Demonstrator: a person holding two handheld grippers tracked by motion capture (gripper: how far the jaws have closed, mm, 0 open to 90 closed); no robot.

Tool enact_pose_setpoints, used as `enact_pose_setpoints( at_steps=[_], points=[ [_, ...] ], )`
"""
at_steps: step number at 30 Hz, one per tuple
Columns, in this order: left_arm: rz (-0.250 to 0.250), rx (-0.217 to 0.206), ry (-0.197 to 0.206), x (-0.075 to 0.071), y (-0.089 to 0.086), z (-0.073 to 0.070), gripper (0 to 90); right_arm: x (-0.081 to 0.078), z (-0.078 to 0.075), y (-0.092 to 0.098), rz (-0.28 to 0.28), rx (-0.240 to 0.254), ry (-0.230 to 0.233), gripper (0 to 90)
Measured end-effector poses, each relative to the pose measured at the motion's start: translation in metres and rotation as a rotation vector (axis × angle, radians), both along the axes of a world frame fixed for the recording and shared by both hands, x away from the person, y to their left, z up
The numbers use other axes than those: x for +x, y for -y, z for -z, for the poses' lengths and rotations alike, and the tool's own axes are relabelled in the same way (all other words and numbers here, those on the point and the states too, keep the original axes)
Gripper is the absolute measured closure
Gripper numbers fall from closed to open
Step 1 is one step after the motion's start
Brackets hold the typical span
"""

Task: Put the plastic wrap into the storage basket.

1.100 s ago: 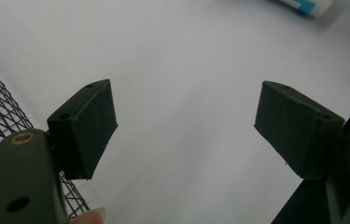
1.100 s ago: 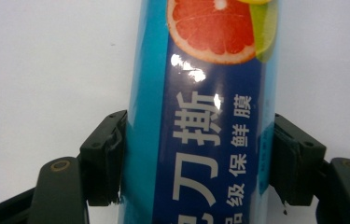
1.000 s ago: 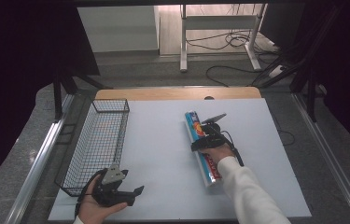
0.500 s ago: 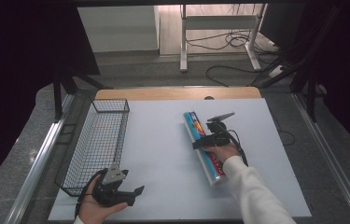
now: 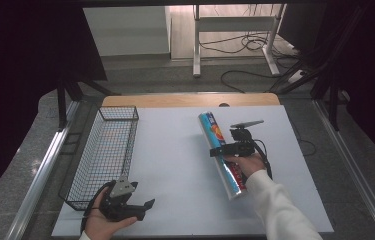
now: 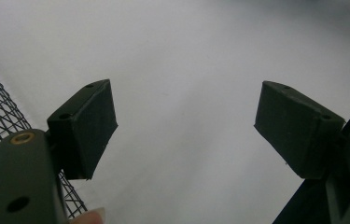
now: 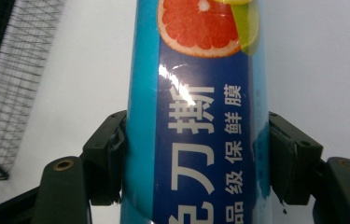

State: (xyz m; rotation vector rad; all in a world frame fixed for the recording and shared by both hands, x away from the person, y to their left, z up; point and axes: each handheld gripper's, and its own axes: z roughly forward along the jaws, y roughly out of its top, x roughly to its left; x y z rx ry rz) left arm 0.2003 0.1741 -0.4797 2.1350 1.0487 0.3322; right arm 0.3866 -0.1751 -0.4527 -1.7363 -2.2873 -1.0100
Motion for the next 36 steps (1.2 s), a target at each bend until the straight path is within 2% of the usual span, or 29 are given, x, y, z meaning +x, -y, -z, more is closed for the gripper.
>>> enact_pose_setpoints(
  at_steps=[5,12,16,21,22,23,24,25,29,30,31,32,33,34,35,36],
  points=[
    [-0.001,-0.001,-0.003,0.001,0.001,0.0,20.5,-0.016,-0.007,0.005,-0.016,0.055,0.034,32.1],
    [0.003,-0.017,-0.014,0.003,0.003,0.001,20.4,-0.038,-0.009,0.01,-0.038,0.092,0.073,32.2],
    [0.002,-0.026,-0.018,0.004,0.004,0.001,20.4,-0.045,-0.009,0.013,-0.043,0.107,0.078,32.2],
    [0.0,-0.059,-0.03,0.007,0.005,-0.001,20.3,-0.058,-0.006,0.022,-0.033,0.172,0.085,32.2],
    [0.0,-0.059,-0.03,0.007,0.005,-0.001,20.3,-0.058,-0.006,0.022,-0.033,0.172,0.085,32.2],
    [0.001,-0.083,-0.034,0.009,0.006,-0.002,20.3,-0.062,-0.005,0.025,-0.035,0.2,0.086,32.2],
    [0.001,-0.083,-0.034,0.009,0.006,-0.002,20.3,-0.062,-0.005,0.025,-0.035,0.2,0.086,32.2],
    [0.003,-0.102,-0.036,0.011,0.008,-0.004,20.3,-0.066,-0.005,0.027,-0.036,0.229,0.086,32.2],
    [0.005,-0.134,-0.038,0.014,0.011,-0.008,20.0,-0.07,-0.005,0.027,-0.046,0.245,0.095,32.2],
    [0.006,-0.175,-0.049,0.018,0.013,-0.011,19.7,-0.074,-0.006,0.026,-0.06,0.25,0.101,32.2],
    [0.004,-0.195,-0.054,0.02,0.014,-0.013,19.7,-0.075,-0.006,0.026,-0.061,0.25,0.103,32.2],
    [0.004,-0.195,-0.054,0.02,0.014,-0.013,19.4,-0.075,-0.006,0.026,-0.061,0.25,0.103,32.2],
    [-0.003,-0.253,-0.068,0.026,0.017,-0.018,18.8,-0.077,-0.005,0.025,-0.071,0.254,0.109,32.2],
    [-0.003,-0.253,-0.068,0.026,0.017,-0.018,18.5,-0.077,-0.005,0.024,-0.073,0.255,0.112,32.2],
    [-0.008,-0.287,-0.061,0.032,0.023,-0.025,17.9,-0.078,-0.005,0.024,-0.075,0.256,0.113,32.2],
    [-0.008,-0.287,-0.061,0.032,0.023,-0.025,17.3,-0.079,-0.005,0.023,-0.078,0.259,0.111,32.2]
  ],
)
